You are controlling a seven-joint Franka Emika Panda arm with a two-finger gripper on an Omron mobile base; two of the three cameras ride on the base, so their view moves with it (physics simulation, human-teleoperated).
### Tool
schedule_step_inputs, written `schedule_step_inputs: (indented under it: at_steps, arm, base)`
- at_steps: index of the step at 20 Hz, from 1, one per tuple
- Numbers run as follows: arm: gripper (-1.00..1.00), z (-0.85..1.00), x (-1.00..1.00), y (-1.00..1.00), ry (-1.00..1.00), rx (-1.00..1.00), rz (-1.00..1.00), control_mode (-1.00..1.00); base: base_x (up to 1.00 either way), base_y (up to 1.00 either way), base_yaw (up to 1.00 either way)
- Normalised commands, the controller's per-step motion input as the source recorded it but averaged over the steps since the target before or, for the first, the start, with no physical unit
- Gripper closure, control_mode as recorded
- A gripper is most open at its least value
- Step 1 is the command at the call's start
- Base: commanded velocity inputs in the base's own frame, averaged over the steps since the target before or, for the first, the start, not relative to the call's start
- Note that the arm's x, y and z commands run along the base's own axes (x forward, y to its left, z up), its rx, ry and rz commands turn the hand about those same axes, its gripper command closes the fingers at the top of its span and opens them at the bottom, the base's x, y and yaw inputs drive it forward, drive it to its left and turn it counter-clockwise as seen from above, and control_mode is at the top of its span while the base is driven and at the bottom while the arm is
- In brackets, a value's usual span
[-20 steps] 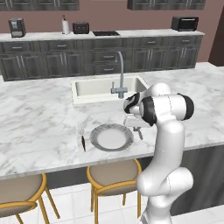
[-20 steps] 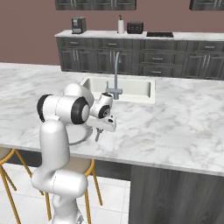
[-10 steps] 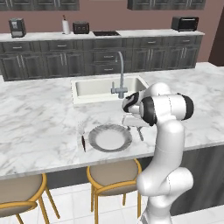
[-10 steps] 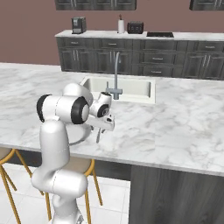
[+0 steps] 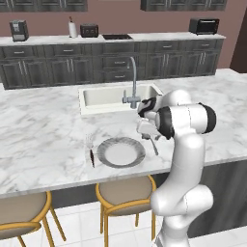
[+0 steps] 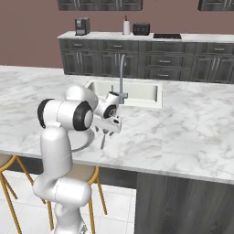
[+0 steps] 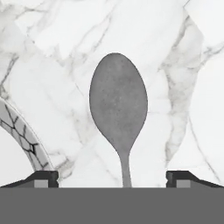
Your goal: Take the fork and place it on the left side of the plate. Then take the spoon and place it on the right side of the plate. Make sure they're directly next to the plate.
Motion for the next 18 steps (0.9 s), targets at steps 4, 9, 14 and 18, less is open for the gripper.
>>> schedule_step_inputs:
  at_steps: [4, 9, 14, 18]
  arm:
    - [-1.00, 0.35, -0.09, -0.07, 0.00, 0.00, 0.00, -1.00]
    - [-1.00, 0.36, -0.47, 0.00, -0.01, 0.00, -0.05, -1.00]
    - [-1.00, 0.21, -0.65, 0.00, -0.05, -0.01, -0.07, -1.00]
    - [-1.00, 0.19, -0.65, 0.00, -0.04, -0.11, -0.03, -1.00]
  base:
    - [0.00, 0.00, 0.00]
    - [0.00, 0.00, 0.00]
    - [0.00, 0.00, 0.00]
    - [0.00, 0.00, 0.00]
